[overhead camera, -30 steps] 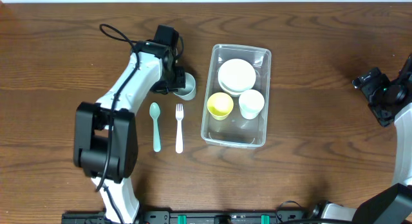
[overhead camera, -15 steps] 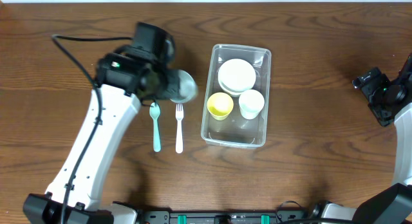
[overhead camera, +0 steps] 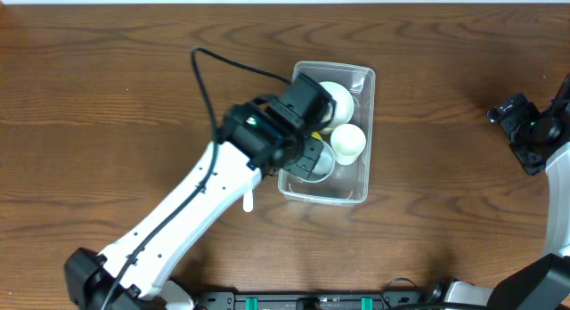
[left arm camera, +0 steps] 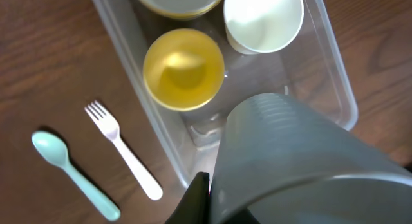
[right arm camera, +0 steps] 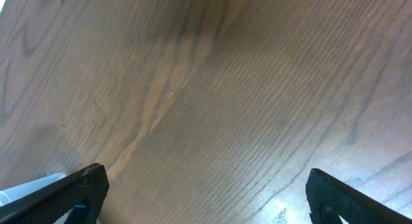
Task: Pack container
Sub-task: 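Carry the grey cup into the container and release it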
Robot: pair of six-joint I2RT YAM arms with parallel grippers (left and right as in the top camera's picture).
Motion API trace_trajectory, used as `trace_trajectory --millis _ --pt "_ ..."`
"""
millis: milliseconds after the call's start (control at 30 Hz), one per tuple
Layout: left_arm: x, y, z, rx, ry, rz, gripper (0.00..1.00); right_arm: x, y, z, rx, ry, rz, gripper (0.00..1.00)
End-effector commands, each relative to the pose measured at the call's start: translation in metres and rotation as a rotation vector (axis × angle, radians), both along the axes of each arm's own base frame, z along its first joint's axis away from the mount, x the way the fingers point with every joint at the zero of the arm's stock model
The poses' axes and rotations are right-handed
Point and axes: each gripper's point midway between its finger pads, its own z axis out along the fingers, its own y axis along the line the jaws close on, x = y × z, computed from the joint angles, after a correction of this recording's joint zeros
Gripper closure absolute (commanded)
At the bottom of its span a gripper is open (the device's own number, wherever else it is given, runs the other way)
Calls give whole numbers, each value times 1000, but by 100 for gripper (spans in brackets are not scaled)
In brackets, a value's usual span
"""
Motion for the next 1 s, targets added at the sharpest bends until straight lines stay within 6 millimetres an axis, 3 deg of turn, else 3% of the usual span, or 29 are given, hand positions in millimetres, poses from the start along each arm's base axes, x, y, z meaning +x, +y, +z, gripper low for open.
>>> trace_trajectory --millis 0,300,433,967 --pt "8 1 -30 95 12 -10 93 -1 -5 1 -3 1 -24 1" --pt "23 -13 -89 166 90 -13 94 -1 -5 1 -3 1 -24 1" --pt "23 -13 -104 192 119 -14 90 -1 -5 1 -3 1 -24 1" --pt "29 -18 -99 172 98 -12 89 -1 -5 1 -3 1 -24 1"
